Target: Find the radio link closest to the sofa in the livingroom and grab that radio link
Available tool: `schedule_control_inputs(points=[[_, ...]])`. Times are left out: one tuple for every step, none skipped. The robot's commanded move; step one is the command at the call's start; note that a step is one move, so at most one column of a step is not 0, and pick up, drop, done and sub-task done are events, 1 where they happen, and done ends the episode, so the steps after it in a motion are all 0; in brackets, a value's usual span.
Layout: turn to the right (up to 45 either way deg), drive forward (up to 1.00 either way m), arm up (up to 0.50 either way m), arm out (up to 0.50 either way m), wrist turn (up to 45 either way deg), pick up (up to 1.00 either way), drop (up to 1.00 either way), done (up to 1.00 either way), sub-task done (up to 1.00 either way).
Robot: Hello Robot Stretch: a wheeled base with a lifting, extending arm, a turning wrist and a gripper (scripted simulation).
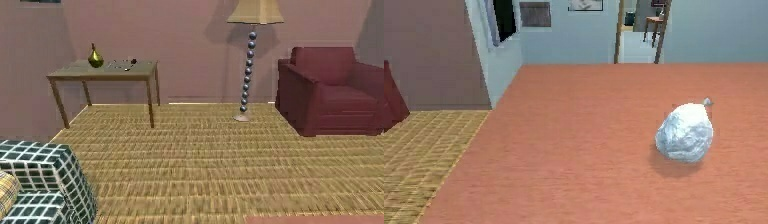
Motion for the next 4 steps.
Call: schedule_control_inputs(points=[[0.0,0.85,0.0,0.0,0.0,0.0,0.0,0.0,0.0],[-15.0,0.0,0.0,0.0,0.0,0.0,0.0,0.0,0.0],[0.0,1.0,0.0,0.0,0.0,0.0,0.0,0.0,0.0],[-9.0,0.0,0.0,0.0,0.0,0.0,0.0,0.0,0.0]])
